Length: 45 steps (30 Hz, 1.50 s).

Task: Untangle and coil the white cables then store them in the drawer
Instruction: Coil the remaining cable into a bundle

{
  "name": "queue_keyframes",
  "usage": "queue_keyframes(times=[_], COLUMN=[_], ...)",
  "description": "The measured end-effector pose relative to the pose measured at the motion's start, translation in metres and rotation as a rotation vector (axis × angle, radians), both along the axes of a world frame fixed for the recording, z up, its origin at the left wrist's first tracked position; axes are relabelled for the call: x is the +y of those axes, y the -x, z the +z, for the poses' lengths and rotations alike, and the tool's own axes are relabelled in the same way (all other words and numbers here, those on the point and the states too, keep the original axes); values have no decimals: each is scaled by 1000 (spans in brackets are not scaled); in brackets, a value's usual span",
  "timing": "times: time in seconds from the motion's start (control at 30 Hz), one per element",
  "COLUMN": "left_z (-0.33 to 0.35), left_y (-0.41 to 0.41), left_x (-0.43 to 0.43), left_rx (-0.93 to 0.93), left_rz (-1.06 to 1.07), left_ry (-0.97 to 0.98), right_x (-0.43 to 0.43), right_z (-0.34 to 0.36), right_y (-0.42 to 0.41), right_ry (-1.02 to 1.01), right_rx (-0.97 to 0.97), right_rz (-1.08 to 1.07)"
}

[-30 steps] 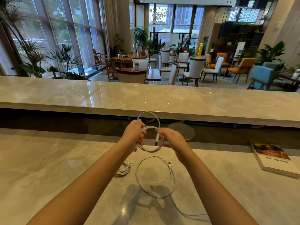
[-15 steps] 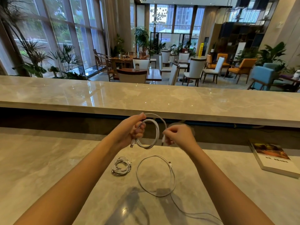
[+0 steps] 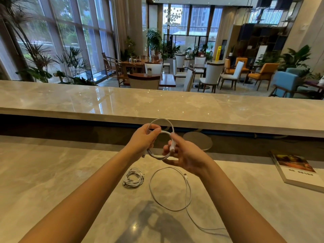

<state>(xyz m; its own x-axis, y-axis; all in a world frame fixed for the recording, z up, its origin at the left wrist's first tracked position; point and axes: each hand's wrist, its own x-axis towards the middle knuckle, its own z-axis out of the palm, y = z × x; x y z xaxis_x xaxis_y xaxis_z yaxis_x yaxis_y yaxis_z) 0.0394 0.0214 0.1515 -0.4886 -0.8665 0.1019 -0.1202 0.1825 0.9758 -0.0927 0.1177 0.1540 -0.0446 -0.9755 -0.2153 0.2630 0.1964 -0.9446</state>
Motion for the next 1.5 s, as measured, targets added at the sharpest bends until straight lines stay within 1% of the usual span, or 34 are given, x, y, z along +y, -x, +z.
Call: queue_keyframes(times=[0.07,0.13,0.2,0.27,0.3,0.37,0.4,0.47,0.53,0.6,0.67,0.73,0.8,0.87,0.9,0.97,1.03,1.07,1.2,1.27,1.33,1.4,1.5], left_z=[-4,-5,-3,-2,-3,-7,-8,-9,-6,0,7,11,11,8,7,4,2,0,-7,-8,-8,-9,-13], left_y=[2,2,-2,-6,-7,-13,-16,-25,-32,-35,-36,-36,-32,-26,-21,-13,-7,-6,-5,-4,-1,1,4], left_x=[-1,-4,-7,-12,-15,-21,-24,-31,-35,-33,-28,-23,-17,-11,-7,-1,3,4,7,9,12,15,16], left_rx=[-71,-106,-110,-95,-82,-51,-50,-84,-102,-84,36,186,319,420,457,508,508,483,402,386,355,312,215], left_rz=[25,33,-8,-13,9,61,86,114,42,-98,-200,-231,-229,-224,-222,-207,-165,-140,-45,-6,12,30,70], left_ry=[72,72,-12,-125,-174,-221,-218,-213,-268,-347,-461,-573,-675,-761,-791,-820,-775,-711,-449,-377,-333,-284,-166], right_x=[-2,-4,-5,-2,1,7,11,18,21,18,13,12,12,9,7,5,7,9,14,15,15,12,7], right_z=[-5,-8,-11,-11,-9,3,13,32,44,43,33,18,-2,-20,-25,-27,-21,-17,-5,-5,-10,-17,-23], right_y=[-4,-6,-2,-1,-1,0,4,19,39,58,70,69,54,32,23,8,1,0,-1,-2,-5,-9,-9], right_ry=[27,50,56,78,106,170,206,286,347,382,377,324,213,129,100,53,59,79,68,74,95,97,119], right_rx=[350,700,1034,1280,1351,1407,1398,1346,1348,1446,1595,1675,1641,1506,1366,930,482,343,9,-77,-48,-5,-63], right_rz=[-9,-80,-156,-181,-147,-37,-4,-16,-60,-145,-251,-242,-117,-22,-20,-74,-122,-130,-110,-113,-179,-288,-350])
